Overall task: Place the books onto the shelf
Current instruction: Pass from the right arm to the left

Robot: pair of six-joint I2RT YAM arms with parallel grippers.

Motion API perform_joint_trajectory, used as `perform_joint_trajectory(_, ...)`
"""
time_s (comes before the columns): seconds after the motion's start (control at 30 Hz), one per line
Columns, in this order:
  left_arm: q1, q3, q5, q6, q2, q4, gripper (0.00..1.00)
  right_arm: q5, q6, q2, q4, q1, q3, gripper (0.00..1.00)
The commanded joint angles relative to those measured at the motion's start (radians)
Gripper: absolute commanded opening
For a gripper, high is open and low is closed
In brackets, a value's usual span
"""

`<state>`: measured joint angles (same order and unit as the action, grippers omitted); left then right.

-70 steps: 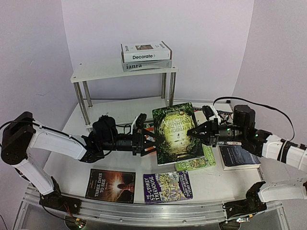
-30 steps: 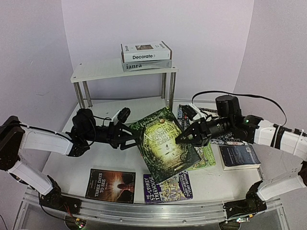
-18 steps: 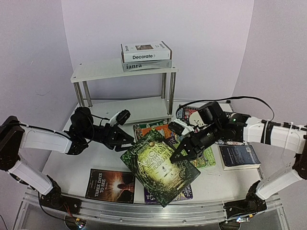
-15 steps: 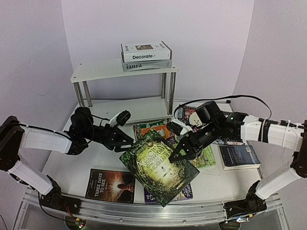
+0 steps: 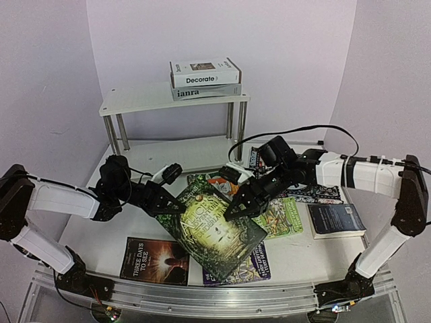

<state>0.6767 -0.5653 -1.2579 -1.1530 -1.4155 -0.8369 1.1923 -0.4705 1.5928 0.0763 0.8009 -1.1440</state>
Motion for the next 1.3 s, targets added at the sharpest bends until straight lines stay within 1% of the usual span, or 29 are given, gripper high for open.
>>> perform_joint_trajectory(0.0,0.005,0.004,0.0,0.027,0.027,0.003,0.0,0.026,0.024,0.051,-0.006,-0.017,-0.093,0.58)
perform_joint_trajectory(0.03,0.004,0.004,0.01,0.043,0.036,0.025,0.0,0.012,0.025,0.053,-0.002,-0.03,-0.095,0.71)
perform_joint_trajectory(0.07,0.001,0.001,0.021,0.065,0.046,0.067,0.0,-0.01,0.028,0.05,0.002,-0.045,-0.094,0.79)
perform_joint_trajectory(0.1,-0.002,-0.001,0.042,0.102,0.061,0.11,0.0,-0.025,0.033,0.044,0.006,-0.066,-0.086,0.86)
perform_joint_trajectory(0.2,-0.027,0.008,0.093,0.141,0.096,0.192,0.0,-0.104,0.074,0.019,0.071,-0.12,-0.084,0.91)
perform_joint_trajectory(0.23,-0.044,0.015,0.116,0.137,0.11,0.198,0.0,-0.168,0.125,0.01,0.118,-0.131,-0.097,0.94)
perform_joint_trajectory(0.27,-0.062,0.028,0.14,0.128,0.123,0.204,0.0,-0.246,0.188,0.002,0.2,-0.132,-0.124,0.95)
perform_joint_trajectory(0.33,-0.097,0.044,0.193,0.105,0.148,0.217,0.0,-0.386,0.262,-0.013,0.318,-0.132,-0.158,0.96)
perform_joint_trajectory(0.4,-0.131,0.05,0.24,0.079,0.167,0.239,0.0,-0.524,0.296,-0.033,0.367,-0.122,-0.165,0.96)
perform_joint_trajectory(0.5,-0.153,0.041,0.303,0.046,0.169,0.276,0.0,-0.746,0.322,-0.074,0.374,-0.064,-0.154,0.95)
perform_joint_trajectory(0.6,-0.16,0.025,0.342,0.013,0.148,0.285,0.0,-0.96,0.339,-0.095,0.363,0.032,-0.146,0.94)
perform_joint_trajectory(0.73,-0.177,0.039,0.419,-0.036,0.155,0.289,0.0,-1.137,0.357,-0.116,0.311,0.135,-0.126,0.91)
perform_joint_trajectory(0.83,-0.183,0.069,0.528,-0.096,0.182,0.29,0.0,-1.249,0.415,-0.125,0.244,0.234,-0.115,0.91)
perform_joint_trajectory(0.9,-0.183,0.082,0.593,-0.144,0.205,0.29,0.0,-1.323,0.481,-0.121,0.204,0.306,-0.115,0.92)
perform_joint_trajectory(1.03,-0.184,0.072,0.676,-0.191,0.245,0.291,0.0,-1.484,0.648,-0.092,0.128,0.435,-0.136,0.92)
perform_joint_trajectory(1.17,-0.183,0.082,0.708,-0.255,0.255,0.291,0.0,-1.679,0.822,0.004,0.072,0.55,-0.193,0.91)
perform_joint_trajectory(1.27,-0.181,0.084,0.711,-0.285,0.259,0.291,0.0,-1.795,0.927,0.097,0.021,0.599,-0.238,0.9)
